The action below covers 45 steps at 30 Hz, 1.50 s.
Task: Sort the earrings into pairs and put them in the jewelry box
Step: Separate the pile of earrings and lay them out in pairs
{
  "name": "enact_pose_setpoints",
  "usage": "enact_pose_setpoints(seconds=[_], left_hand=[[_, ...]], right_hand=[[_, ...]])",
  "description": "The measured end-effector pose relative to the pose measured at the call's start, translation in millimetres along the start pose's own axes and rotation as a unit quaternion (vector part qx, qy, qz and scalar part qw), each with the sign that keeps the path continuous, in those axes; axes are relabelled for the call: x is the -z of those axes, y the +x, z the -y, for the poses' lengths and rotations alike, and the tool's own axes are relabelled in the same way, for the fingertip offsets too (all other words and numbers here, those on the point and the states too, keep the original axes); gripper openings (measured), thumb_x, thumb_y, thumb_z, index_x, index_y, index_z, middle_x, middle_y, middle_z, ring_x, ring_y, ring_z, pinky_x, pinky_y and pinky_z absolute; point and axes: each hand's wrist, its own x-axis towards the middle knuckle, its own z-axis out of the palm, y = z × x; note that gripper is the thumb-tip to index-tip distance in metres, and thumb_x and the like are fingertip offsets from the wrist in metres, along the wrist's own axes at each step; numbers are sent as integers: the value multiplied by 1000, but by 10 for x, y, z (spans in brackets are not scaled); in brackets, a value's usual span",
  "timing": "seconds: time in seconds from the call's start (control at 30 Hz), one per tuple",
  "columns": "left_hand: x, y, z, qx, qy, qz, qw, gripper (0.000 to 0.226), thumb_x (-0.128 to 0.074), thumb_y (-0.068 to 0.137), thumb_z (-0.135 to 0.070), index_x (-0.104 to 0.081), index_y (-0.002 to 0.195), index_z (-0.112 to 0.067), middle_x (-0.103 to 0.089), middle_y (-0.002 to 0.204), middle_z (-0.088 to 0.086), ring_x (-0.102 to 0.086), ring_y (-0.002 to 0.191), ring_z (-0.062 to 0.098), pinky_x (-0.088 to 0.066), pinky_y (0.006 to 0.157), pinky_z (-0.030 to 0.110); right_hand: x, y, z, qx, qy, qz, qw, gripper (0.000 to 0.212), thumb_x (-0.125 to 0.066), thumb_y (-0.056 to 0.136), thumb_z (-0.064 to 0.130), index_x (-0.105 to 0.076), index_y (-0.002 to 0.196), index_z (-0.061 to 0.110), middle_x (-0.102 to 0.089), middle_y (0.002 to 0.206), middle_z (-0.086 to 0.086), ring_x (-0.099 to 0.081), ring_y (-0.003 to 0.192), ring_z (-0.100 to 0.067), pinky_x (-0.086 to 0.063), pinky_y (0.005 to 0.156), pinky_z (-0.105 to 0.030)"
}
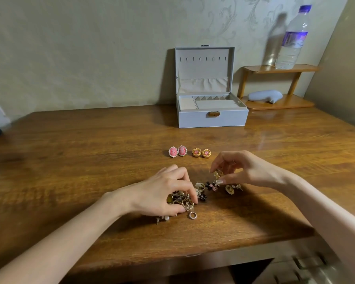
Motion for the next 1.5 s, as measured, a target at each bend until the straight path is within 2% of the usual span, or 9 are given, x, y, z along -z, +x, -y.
enact_pose_setpoints(seconds=[0.13, 0.37, 0.5, 0.73, 1.0, 1.2, 1.3, 1.4, 1.5], left_hand=[[-2, 20, 45, -14, 22, -41, 999, 25, -69, 80, -35, -61, 104, -32, -42, 99, -15, -37, 98, 0, -25, 92, 10], [86, 25, 52, -26, 2, -109, 994, 25, -68, 78, -37, -60, 100, -27, -53, 97, -19, -46, 93, 1, -34, 88, 14], [144, 78, 90, 41, -39, -155, 986, 23, -71, 79, -28, -60, 99, -23, -51, 90, -20, -48, 86, -2, -40, 81, 11], [68, 308, 363, 167, 40, -151, 973, 25, -66, 80, -39, -57, 100, -28, -50, 101, -13, -45, 90, 4, -35, 76, 21], [23, 513, 376, 136, 87, -136, 978, 33, -66, 79, -44, -60, 107, -28, -50, 103, -10, -41, 103, 7, -32, 83, 22], [146, 606, 450, 145, -52, -220, 963, 35, -64, 81, -36, -57, 111, -20, -52, 106, -6, -49, 90, 3, -42, 78, 15], [207, 729, 607, 196, -69, -248, 946, 30, -64, 84, -29, -59, 111, -17, -47, 109, -3, -49, 93, 7, -38, 78, 15], [193, 827, 773, 220, -93, -200, 950, 26, -64, 85, -28, -60, 109, -22, -48, 114, 1, -50, 101, 13, -43, 88, 26], [158, 880, 840, 213, -109, -175, 955, 22, -63, 86, -23, -62, 108, -23, -50, 112, 1, -52, 98, 12, -40, 82, 22]], right_hand=[[-14, 4, -4, -2, 3, 0, 1000, 19, -73, 80, 17, -67, 95, 27, -60, 77, 9, -53, 68, -7, -44, 65, -25], [-8, 14, 19, 1, -8, -16, 1000, 25, -74, 78, 16, -67, 100, 26, -66, 87, -1, -59, 75, -16, -50, 71, -32], [-22, 67, 10, -7, -27, -64, 998, 28, -76, 76, 17, -64, 100, 22, -65, 88, 3, -59, 74, -7, -51, 70, -30], [-61, 289, -43, -35, -135, -152, 978, 22, -76, 74, 23, -65, 92, 19, -61, 87, 7, -58, 77, -12, -47, 63, -20], [39, 288, -115, -92, -194, -76, 974, 29, -77, 74, 23, -67, 101, 22, -62, 92, 5, -58, 81, -12, -51, 72, -27], [122, 405, -168, -76, -165, -201, 963, 19, -72, 79, 20, -68, 98, 17, -65, 89, -1, -57, 77, -11, -46, 68, -20], [110, 582, -156, -80, -193, -180, 961, 25, -73, 78, 19, -68, 102, 18, -66, 95, -2, -57, 79, -11, -44, 70, -22], [95, 724, -123, -110, -221, -140, 959, 34, -77, 74, 25, -68, 106, 20, -65, 94, -1, -57, 82, -13, -44, 72, -26], [58, 804, -122, -127, -223, -106, 961, 38, -79, 71, 28, -67, 107, 22, -62, 93, 1, -57, 87, -15, -40, 70, -25]])
